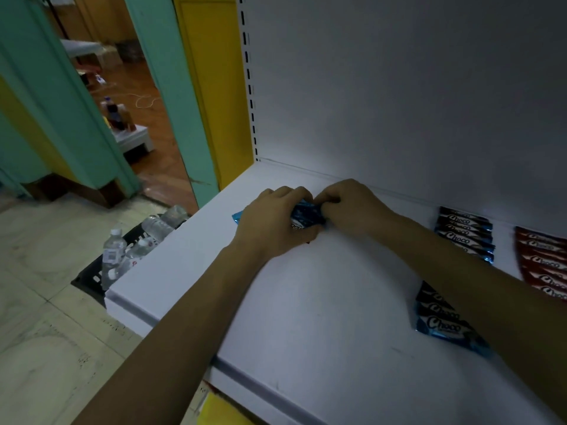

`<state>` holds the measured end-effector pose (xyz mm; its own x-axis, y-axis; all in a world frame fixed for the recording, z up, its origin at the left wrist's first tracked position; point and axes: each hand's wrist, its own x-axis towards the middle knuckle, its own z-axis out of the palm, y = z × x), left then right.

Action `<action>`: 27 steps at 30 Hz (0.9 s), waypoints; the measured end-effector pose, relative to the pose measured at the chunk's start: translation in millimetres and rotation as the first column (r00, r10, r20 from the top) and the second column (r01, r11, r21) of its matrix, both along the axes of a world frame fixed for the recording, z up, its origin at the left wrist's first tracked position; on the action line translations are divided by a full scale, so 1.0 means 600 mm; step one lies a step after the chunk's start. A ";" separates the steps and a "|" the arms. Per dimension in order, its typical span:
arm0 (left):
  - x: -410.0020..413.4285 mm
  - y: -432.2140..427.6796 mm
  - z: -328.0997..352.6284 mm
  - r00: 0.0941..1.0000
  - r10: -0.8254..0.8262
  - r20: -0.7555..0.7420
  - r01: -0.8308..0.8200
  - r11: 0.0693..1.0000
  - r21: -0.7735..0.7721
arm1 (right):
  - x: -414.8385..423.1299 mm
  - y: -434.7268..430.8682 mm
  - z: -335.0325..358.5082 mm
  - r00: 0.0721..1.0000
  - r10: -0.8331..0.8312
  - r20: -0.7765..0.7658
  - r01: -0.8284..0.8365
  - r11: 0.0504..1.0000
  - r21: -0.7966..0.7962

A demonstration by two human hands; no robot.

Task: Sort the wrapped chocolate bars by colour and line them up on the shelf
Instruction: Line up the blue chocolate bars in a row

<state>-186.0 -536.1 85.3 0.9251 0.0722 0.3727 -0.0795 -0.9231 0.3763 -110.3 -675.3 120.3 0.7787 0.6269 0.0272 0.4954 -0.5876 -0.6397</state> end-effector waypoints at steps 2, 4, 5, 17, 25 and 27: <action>0.002 -0.001 0.003 1.000 0.012 0.021 -0.013 0.999 0.029 | 0.000 -0.009 0.001 0.998 -0.021 -0.067 0.025 0.998 0.052; 0.003 -0.003 0.005 0.999 0.006 0.032 -0.006 1.000 0.000 | -0.002 -0.017 -0.003 0.990 -0.024 -0.139 0.039 0.994 0.105; 0.003 -0.002 0.006 0.999 -0.007 0.039 0.008 1.000 -0.029 | -0.002 -0.020 -0.005 0.986 -0.022 -0.166 0.043 0.992 0.122; -0.003 -0.003 0.025 0.977 0.055 0.204 0.113 0.679 -0.725 | -0.006 -0.051 -0.001 0.944 -0.139 -0.298 0.250 0.892 0.376; -0.017 -0.020 0.044 0.996 0.026 0.085 0.078 0.196 -0.977 | -0.016 -0.053 0.000 0.995 -0.047 -0.090 0.074 0.944 0.321; -0.014 -0.012 0.043 0.996 0.042 0.075 0.069 0.130 -0.989 | -0.010 -0.046 -0.013 0.997 -0.063 0.045 0.051 0.974 0.223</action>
